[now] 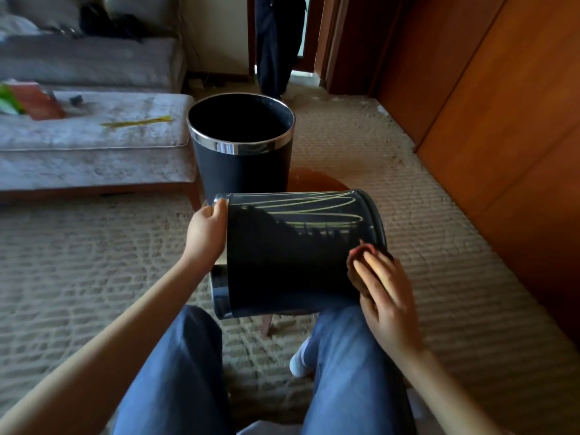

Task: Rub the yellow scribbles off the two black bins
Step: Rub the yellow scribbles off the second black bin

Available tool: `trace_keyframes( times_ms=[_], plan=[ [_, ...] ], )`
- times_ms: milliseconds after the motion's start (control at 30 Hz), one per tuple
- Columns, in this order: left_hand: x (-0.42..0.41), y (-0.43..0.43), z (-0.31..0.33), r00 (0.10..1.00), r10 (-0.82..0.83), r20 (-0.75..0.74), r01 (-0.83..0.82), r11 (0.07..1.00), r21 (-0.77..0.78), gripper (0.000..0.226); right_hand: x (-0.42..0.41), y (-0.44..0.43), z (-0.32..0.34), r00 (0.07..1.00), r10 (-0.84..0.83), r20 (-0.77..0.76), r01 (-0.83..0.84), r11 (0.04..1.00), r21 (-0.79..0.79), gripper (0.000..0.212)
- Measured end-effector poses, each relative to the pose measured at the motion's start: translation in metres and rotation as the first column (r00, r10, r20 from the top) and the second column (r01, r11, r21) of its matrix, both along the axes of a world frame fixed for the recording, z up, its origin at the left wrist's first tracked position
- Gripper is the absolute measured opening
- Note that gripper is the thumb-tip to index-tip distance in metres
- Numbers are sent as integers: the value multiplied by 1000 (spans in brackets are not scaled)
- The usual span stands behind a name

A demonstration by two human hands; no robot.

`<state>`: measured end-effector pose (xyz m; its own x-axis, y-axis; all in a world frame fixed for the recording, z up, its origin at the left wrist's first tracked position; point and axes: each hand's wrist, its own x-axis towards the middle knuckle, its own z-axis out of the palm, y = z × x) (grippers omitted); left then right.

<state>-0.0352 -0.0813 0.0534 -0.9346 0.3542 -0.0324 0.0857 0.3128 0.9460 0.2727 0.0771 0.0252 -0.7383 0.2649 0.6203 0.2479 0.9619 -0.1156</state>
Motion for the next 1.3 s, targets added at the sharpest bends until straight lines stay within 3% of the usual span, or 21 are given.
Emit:
trace_keyframes(
  times_ms=[200, 433, 600, 833, 1100, 1300],
  plan=[
    [4, -4, -7, 999, 5, -48, -4, 1000, 18, 70, -29, 20, 27, 999, -13, -52, 12, 999, -34, 46],
    [7, -3, -4, 1000, 8, -4, -8, 999, 36, 56, -88, 59, 75, 989, -101, 105, 115, 983, -146, 42],
    [0, 2, -1, 997, 11, 81, -15, 999, 51, 47, -56, 14, 41, 998, -21, -58, 15, 996, -89, 38],
    [-2, 2, -5, 995, -8, 100, -3, 993, 115, 40, -38, -7, 10, 996, 74, -50, -72, 997, 40, 32],
    [3, 1, -5, 995, 7, 101, -20, 992, 126, 38, -106, 45, 72, 998, -66, 4, 66, 986, -153, 27],
    [2, 2, -3, 994, 4, 112, -15, 995, 98, 43, -65, -16, 28, 982, 110, -150, -139, 971, -197, 27]
  ],
)
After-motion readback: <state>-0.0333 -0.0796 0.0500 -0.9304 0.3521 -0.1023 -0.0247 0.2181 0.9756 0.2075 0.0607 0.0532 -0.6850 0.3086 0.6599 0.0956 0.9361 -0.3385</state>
